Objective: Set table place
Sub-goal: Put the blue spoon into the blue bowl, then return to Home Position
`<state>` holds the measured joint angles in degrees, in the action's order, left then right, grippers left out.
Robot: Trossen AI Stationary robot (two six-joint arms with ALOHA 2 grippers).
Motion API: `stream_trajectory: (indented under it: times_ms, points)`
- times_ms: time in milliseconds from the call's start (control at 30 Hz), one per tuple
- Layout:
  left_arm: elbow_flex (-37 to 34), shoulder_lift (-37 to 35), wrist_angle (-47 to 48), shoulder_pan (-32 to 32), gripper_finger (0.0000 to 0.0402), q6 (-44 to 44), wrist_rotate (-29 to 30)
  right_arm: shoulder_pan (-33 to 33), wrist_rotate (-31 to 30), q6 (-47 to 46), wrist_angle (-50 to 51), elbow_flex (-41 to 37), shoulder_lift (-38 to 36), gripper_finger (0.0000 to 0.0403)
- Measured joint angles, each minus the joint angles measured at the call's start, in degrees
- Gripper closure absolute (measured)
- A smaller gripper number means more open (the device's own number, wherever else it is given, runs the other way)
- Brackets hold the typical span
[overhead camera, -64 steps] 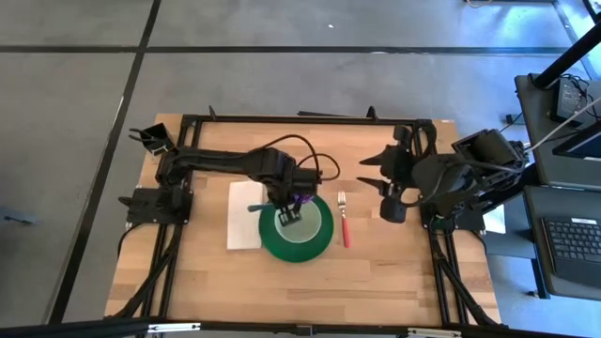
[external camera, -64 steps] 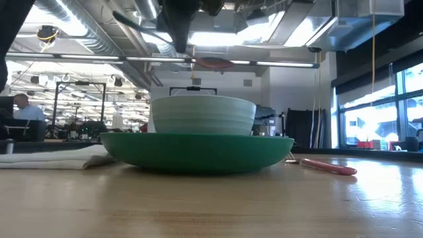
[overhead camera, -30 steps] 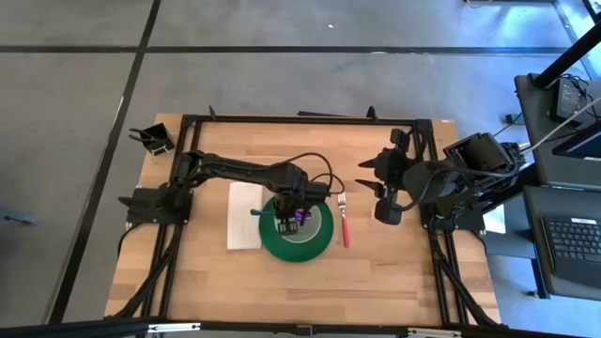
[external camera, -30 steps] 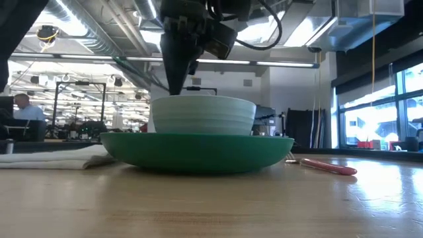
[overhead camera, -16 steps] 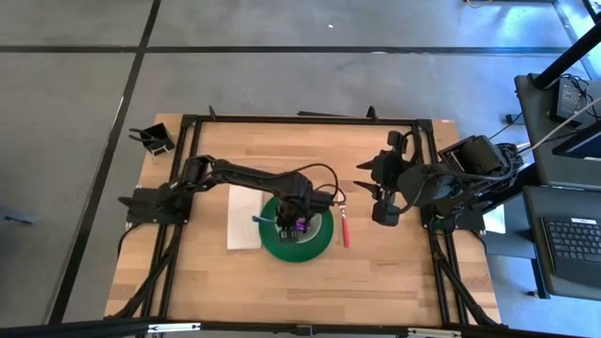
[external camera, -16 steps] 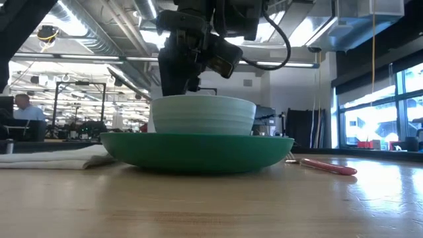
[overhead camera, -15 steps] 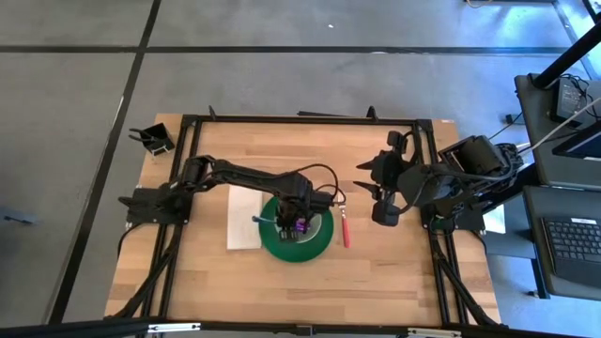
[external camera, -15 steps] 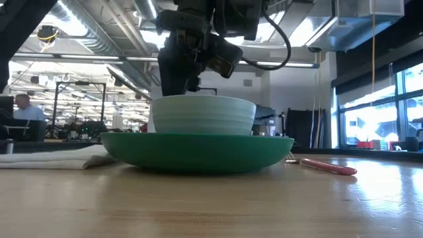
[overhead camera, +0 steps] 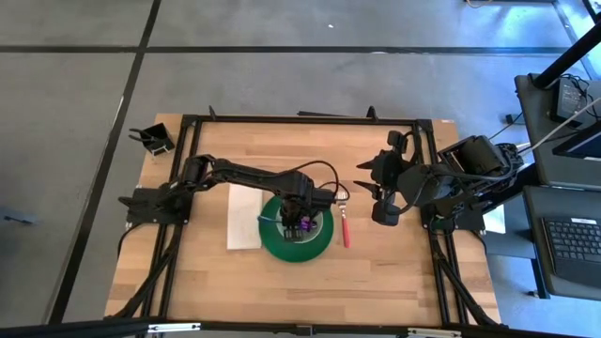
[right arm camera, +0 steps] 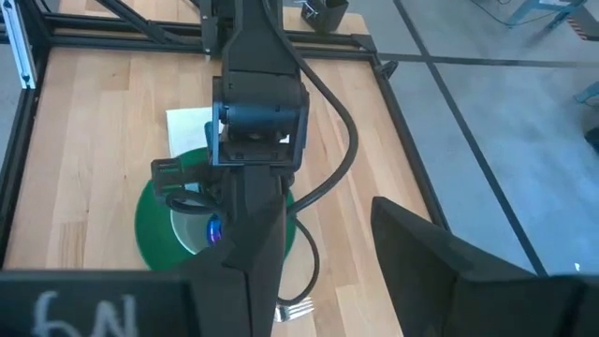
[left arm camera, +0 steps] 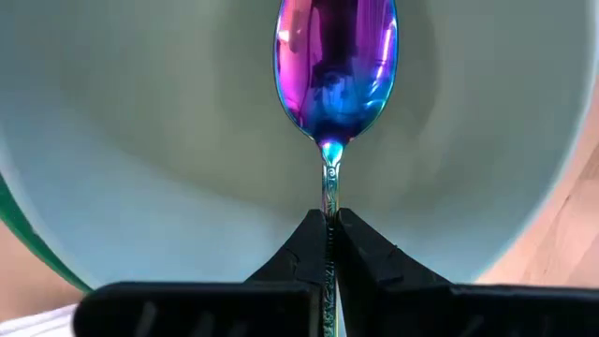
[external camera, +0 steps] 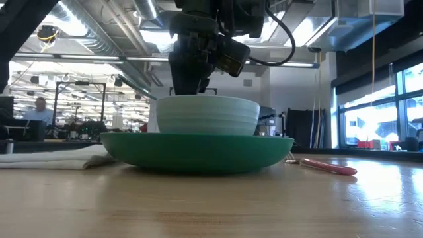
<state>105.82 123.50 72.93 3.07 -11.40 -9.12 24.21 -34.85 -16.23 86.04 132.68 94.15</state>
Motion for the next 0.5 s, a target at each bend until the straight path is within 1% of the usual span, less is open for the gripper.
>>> stream_trajectory:
  times_ms: [167, 500]
  points:
    - [0.0, 0.0, -0.2, -0.6, 0.039, 0.0, 0.7, 0.0, 0.0, -0.1, 0.0, 0.0, 0.0, 0.0241]
    - [0.0, 0.0, -1.0, -0.9, 0.0337, -0.2, 1.0, 0.0, -0.1, -0.2, 0.0, 0.0, 0.0, 0.0241]
